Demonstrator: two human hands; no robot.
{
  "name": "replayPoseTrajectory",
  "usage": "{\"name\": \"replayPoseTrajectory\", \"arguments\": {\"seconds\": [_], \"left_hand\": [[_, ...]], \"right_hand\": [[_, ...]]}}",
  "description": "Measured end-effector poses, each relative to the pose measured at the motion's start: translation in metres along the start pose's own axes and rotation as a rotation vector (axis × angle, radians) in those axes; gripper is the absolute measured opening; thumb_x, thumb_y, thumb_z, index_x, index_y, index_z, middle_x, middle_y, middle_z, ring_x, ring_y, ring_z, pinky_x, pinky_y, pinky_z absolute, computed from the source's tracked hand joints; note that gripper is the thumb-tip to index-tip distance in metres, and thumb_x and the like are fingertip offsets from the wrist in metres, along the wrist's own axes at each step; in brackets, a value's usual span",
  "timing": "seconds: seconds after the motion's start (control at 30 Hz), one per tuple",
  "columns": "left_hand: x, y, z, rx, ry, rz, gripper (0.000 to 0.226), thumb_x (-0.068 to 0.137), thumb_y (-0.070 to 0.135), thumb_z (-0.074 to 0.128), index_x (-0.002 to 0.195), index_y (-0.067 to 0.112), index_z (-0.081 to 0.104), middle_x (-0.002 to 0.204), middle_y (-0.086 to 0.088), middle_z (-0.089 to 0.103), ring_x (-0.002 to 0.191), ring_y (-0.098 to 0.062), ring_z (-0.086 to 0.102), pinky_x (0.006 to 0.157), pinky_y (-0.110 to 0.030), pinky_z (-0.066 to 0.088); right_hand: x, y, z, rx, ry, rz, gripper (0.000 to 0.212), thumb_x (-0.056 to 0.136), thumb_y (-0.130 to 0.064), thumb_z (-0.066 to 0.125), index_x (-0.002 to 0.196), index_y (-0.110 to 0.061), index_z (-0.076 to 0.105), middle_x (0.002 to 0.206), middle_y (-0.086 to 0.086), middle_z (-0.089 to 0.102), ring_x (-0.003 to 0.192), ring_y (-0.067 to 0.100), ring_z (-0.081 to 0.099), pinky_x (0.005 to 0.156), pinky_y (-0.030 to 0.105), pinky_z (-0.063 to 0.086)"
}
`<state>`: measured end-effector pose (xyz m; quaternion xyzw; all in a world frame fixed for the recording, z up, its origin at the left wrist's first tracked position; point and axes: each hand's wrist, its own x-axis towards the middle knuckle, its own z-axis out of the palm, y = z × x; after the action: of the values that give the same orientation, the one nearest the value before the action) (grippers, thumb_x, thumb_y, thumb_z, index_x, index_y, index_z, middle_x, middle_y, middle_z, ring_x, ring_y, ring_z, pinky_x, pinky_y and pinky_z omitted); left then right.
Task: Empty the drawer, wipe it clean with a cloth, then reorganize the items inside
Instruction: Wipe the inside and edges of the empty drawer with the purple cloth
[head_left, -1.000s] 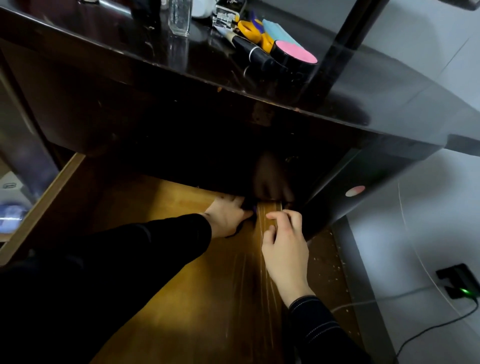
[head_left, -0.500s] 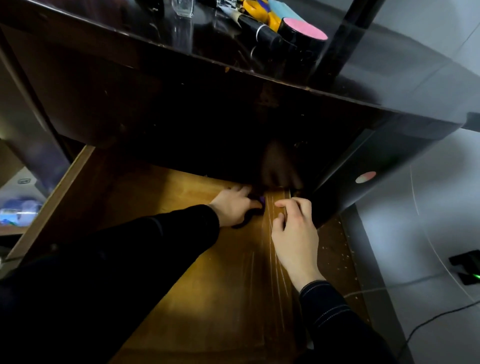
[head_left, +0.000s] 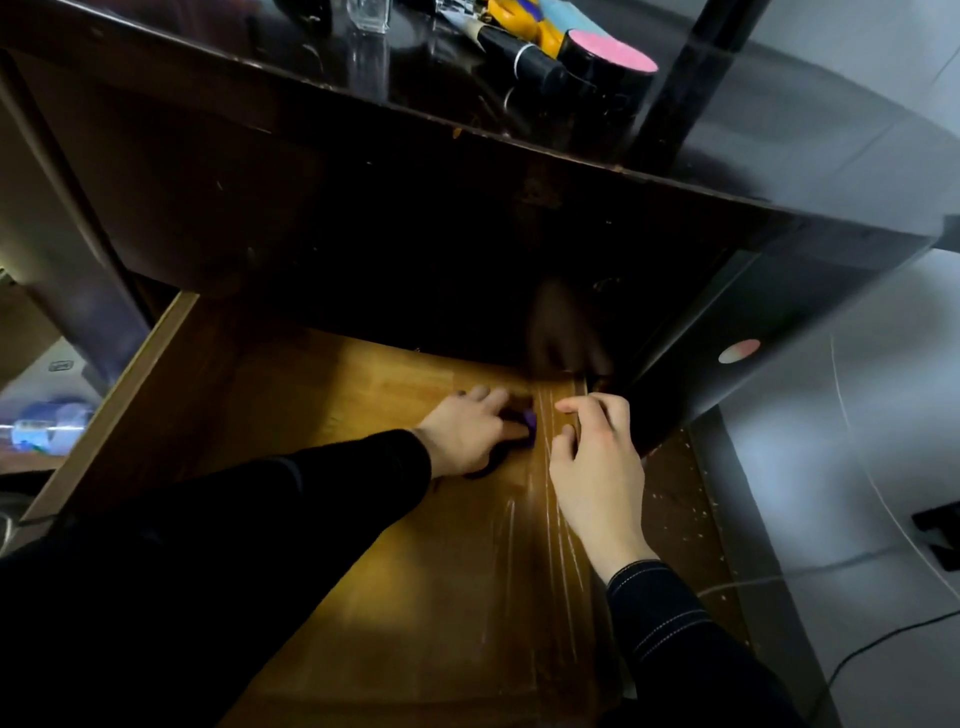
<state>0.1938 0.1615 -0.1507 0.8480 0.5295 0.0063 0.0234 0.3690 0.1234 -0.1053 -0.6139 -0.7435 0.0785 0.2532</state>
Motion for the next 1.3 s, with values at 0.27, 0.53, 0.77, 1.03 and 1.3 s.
{"name": "replayPoseTrajectory", "arguments": {"seconds": [0.27, 0.53, 0.77, 1.03, 1.3], "left_hand": [[0.04, 0.0, -0.009, -0.031, -0.022, -0.218, 0.047, 0.098, 0.016, 0.045, 0.141, 0.03, 0.052, 0.141, -0.009, 0.051, 0.125, -0.033, 0.051, 0.101, -0.04, 0.048], [-0.072, 0.02, 0.004, -0.012, -0.144, 0.306, 0.054, 0.097, 0.028, 0.055, 0.148, 0.037, 0.038, 0.126, -0.009, 0.04, 0.109, -0.028, 0.047, 0.085, -0.042, 0.049], [-0.018, -0.015, 0.001, -0.015, -0.018, -0.055, 0.05, 0.098, 0.037, 0.049, 0.146, 0.044, 0.041, 0.13, -0.009, 0.044, 0.114, -0.033, 0.05, 0.09, -0.038, 0.047], [-0.046, 0.001, 0.014, 0.06, -0.06, 0.053, 0.057, 0.098, 0.035, 0.05, 0.152, 0.038, 0.031, 0.133, -0.011, 0.035, 0.115, -0.033, 0.043, 0.09, -0.045, 0.047], [-0.085, 0.006, 0.021, 0.036, -0.041, 0.308, 0.054, 0.094, 0.032, 0.056, 0.147, 0.035, 0.043, 0.121, -0.01, 0.047, 0.104, -0.031, 0.052, 0.076, -0.041, 0.053]], "right_hand": [[0.0, -0.004, -0.004, 0.012, -0.008, 0.024, 0.024, 0.099, -0.02, 0.054, 0.121, -0.025, 0.059, 0.133, -0.007, 0.041, 0.079, 0.009, 0.062, 0.063, 0.017, 0.043], [-0.001, -0.006, -0.005, 0.01, 0.011, -0.005, 0.022, 0.098, -0.018, 0.056, 0.12, -0.022, 0.06, 0.131, -0.004, 0.043, 0.075, 0.011, 0.062, 0.063, 0.022, 0.051], [-0.002, -0.009, -0.008, -0.006, -0.007, 0.032, 0.021, 0.1, -0.02, 0.052, 0.119, -0.024, 0.059, 0.13, -0.004, 0.043, 0.073, 0.013, 0.061, 0.059, 0.02, 0.036], [-0.002, -0.012, -0.01, 0.011, 0.005, 0.023, 0.023, 0.1, -0.018, 0.053, 0.122, -0.02, 0.059, 0.13, -0.002, 0.043, 0.077, 0.014, 0.062, 0.069, 0.031, 0.056], [-0.002, -0.01, -0.009, 0.015, 0.005, 0.02, 0.022, 0.099, -0.018, 0.054, 0.121, -0.021, 0.059, 0.13, -0.002, 0.043, 0.076, 0.013, 0.061, 0.067, 0.028, 0.054]]}}
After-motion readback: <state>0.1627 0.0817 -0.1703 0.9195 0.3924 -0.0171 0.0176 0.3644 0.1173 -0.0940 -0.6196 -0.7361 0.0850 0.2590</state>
